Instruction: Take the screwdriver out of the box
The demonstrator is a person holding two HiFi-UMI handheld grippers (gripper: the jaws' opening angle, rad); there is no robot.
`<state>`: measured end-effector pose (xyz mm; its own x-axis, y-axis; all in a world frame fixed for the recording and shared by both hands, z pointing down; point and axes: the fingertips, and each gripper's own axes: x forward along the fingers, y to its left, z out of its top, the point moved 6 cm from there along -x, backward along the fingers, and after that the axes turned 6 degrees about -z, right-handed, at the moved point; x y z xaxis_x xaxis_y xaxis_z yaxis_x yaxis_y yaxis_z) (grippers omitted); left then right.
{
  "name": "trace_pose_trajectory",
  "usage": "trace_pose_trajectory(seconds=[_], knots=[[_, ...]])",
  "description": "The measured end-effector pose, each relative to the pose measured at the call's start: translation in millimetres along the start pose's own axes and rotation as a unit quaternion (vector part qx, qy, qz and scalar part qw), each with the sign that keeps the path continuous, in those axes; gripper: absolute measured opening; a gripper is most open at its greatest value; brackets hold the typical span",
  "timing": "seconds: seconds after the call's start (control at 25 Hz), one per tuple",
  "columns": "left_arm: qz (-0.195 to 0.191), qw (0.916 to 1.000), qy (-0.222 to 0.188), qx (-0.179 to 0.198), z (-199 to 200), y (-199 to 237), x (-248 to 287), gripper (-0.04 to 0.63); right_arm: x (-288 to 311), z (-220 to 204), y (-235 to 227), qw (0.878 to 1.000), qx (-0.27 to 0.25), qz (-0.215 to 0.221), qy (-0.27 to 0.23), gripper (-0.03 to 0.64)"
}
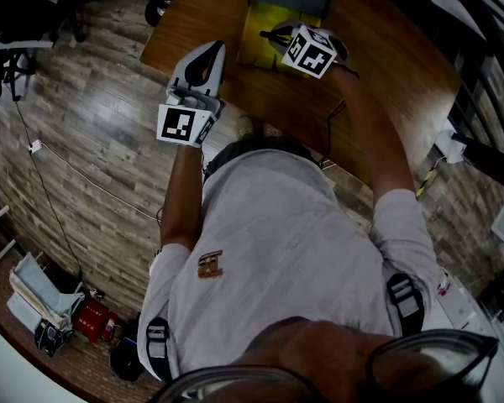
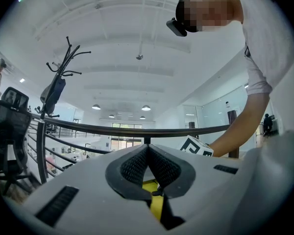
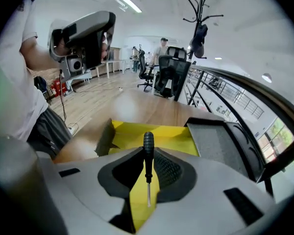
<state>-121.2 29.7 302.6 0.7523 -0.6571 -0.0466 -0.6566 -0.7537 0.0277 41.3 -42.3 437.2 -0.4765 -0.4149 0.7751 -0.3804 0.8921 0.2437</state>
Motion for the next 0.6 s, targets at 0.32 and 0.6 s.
trace_pose_trajectory(seconds=[0.32,0.6], knots=[[-0.021,0.9997,-0.009,-0.002,2,-12,7,0.018,-60,32,10,0.991,0.041,-0.057,-0.117,0.080],[-0.037,0.9992,-0.016,-0.006,4,-24,14,0.020,-112,52,14,0.968,0.099,-0.084,-0.213,0.080]])
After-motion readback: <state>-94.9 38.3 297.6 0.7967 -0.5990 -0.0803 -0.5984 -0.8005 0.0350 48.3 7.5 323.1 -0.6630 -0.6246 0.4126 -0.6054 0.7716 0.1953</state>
